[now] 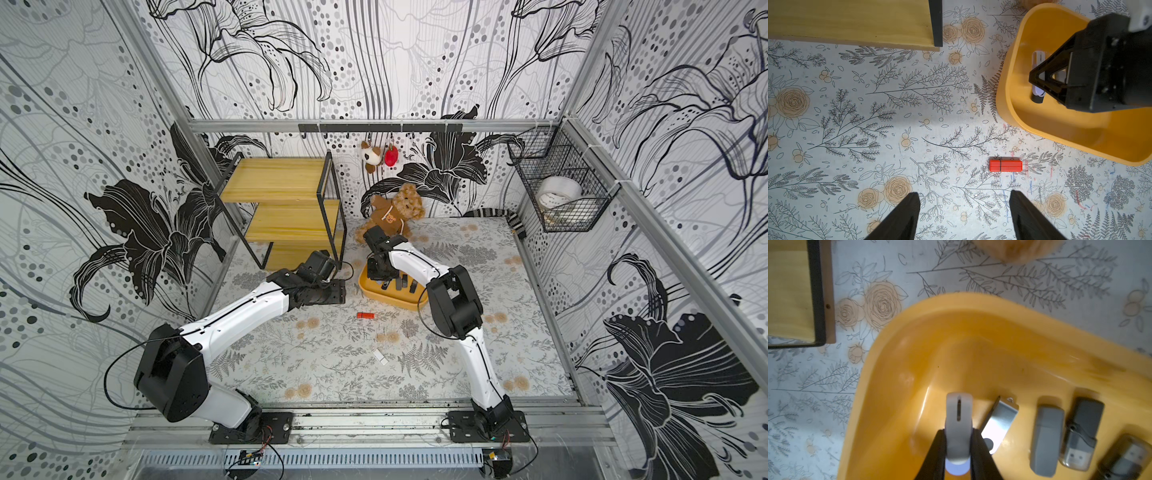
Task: Put the usb flash drive into the storage box
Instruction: Place the USB flash in the storage box.
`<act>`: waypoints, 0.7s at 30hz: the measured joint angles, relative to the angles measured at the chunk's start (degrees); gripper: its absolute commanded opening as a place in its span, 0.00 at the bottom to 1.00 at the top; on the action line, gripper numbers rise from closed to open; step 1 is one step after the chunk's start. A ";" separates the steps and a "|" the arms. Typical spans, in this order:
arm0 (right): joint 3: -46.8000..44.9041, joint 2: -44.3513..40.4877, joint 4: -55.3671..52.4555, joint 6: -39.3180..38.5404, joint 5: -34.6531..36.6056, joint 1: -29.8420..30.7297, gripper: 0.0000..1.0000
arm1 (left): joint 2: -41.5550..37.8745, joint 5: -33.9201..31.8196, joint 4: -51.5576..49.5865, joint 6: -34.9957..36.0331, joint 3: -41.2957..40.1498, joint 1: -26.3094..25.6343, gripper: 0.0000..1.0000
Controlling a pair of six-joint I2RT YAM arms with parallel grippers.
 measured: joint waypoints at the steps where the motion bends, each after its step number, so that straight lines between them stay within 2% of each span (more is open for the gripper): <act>1: 0.15 0.39 -0.02 0.00 -0.04 0.00 0.00 | 0.00 -0.02 0.04 0.00 0.00 0.00 0.74; 10: 1.86 3.43 -0.83 0.00 0.13 0.00 0.00 | 0.00 -0.02 0.22 -0.13 -0.66 0.00 0.74; 17: 2.84 3.76 -1.64 -0.17 1.14 0.00 0.33 | 0.00 0.02 0.68 -0.15 -1.86 -0.37 0.74; 21: 3.19 3.82 -2.34 -0.48 1.22 -0.02 0.44 | 0.00 0.02 0.90 -0.35 -2.97 -0.74 0.74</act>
